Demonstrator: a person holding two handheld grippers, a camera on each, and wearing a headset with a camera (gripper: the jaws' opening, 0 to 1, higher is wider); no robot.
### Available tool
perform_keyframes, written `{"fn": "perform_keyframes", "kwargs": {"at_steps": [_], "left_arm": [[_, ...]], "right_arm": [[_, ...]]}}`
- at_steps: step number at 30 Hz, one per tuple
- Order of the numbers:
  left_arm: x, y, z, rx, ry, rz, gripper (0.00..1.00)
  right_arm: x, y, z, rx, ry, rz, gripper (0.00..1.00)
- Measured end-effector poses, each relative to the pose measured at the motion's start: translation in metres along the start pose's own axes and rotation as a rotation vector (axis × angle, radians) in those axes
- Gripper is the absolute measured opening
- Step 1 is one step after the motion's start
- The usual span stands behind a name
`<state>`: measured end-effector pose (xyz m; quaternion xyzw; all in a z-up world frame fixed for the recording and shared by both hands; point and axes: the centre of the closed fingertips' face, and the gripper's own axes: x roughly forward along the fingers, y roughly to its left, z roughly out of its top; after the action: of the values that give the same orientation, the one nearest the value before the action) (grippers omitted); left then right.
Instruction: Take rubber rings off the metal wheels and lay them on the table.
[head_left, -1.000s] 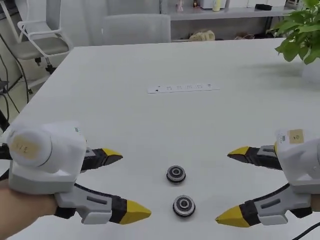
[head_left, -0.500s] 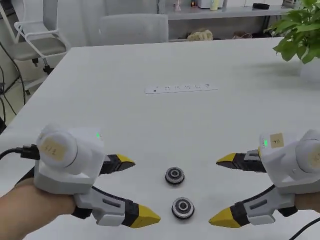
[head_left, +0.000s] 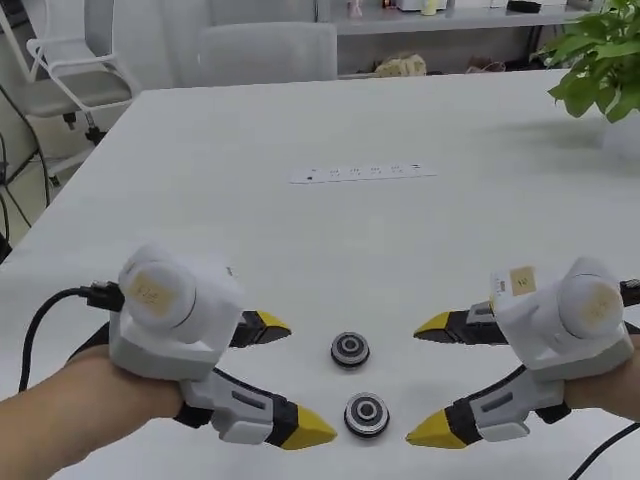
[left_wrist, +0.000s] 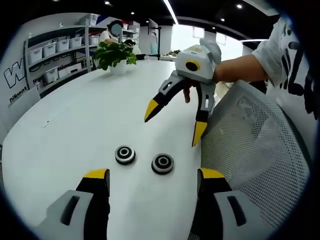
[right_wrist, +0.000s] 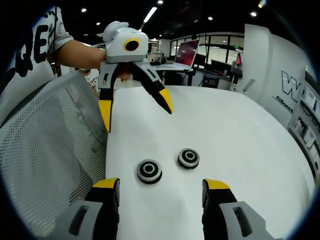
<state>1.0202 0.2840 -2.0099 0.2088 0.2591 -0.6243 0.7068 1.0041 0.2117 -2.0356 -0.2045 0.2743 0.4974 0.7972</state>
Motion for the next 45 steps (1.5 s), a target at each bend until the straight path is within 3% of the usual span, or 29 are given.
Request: {"fn": "perform_keyframes", "kwargs": {"at_steps": [11, 28, 45], "left_arm": [[0.013, -0.001, -0.002, 0.009, 0.022, -0.024, 0.62], [0.035, -0.014, -0.009, 0.017, 0.055, -0.084, 0.47], [0.051, -0.022, -0.009, 0.014, 0.074, -0.127, 0.31]], "right_arm": [[0.011, 0.001, -0.006, 0.002, 0.018, 0.035, 0.59], [0.020, 0.010, -0.014, 0.028, 0.034, 0.083, 0.51], [0.022, 0.012, -0.019, 0.041, 0.047, 0.093, 0.49]]}}
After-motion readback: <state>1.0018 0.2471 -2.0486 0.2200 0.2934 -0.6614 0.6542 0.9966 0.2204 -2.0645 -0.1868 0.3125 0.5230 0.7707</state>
